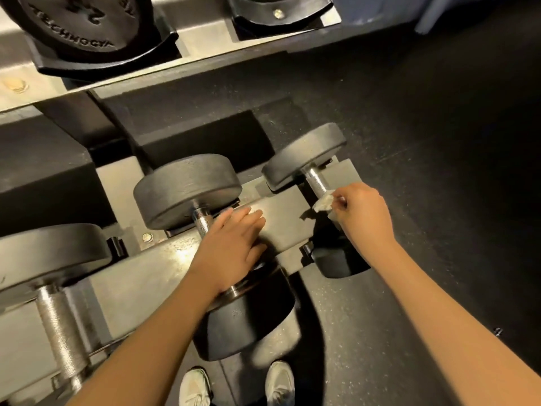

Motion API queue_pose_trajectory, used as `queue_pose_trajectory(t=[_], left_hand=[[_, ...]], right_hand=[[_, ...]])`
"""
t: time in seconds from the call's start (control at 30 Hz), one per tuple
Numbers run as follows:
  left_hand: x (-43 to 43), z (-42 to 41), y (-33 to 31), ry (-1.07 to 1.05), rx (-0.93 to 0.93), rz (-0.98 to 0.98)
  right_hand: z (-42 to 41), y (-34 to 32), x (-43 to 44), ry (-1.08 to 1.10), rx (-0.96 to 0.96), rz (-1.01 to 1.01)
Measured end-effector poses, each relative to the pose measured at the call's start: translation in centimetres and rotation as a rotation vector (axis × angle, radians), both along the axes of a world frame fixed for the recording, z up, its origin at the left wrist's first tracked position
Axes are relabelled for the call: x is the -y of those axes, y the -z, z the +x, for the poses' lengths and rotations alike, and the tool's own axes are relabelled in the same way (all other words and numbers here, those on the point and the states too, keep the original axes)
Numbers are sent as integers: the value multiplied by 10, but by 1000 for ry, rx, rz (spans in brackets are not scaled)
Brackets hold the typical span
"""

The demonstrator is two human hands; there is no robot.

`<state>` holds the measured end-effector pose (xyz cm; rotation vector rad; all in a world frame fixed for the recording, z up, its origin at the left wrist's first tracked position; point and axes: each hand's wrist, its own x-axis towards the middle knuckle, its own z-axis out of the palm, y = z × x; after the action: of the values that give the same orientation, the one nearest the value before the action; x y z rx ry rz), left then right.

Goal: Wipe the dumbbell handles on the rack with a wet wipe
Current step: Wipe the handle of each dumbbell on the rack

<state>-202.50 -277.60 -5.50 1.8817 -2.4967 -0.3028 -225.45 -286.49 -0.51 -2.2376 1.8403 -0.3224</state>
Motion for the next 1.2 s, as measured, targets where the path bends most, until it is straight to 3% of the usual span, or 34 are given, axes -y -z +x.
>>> queue_pose_trajectory(t=[0.1, 0.33, 0.47, 0.73, 0.9, 1.2], left_hand=[[7, -1, -1, 6, 77, -34], [4, -1, 1, 35, 124, -63], [4, -2, 0, 82, 140, -83], [4, -3, 1, 138, 153, -118], [4, -3, 2, 190, 157, -101], [4, -3, 3, 161, 144, -148]], right_hand=[[8, 1, 18, -10, 56, -56], [7, 0, 11, -15, 77, 122], [6, -2, 14, -44, 34, 119], [30, 4, 26, 88, 252, 26], [5, 0, 14, 110, 33, 203], [39, 11, 31, 207, 408, 7]])
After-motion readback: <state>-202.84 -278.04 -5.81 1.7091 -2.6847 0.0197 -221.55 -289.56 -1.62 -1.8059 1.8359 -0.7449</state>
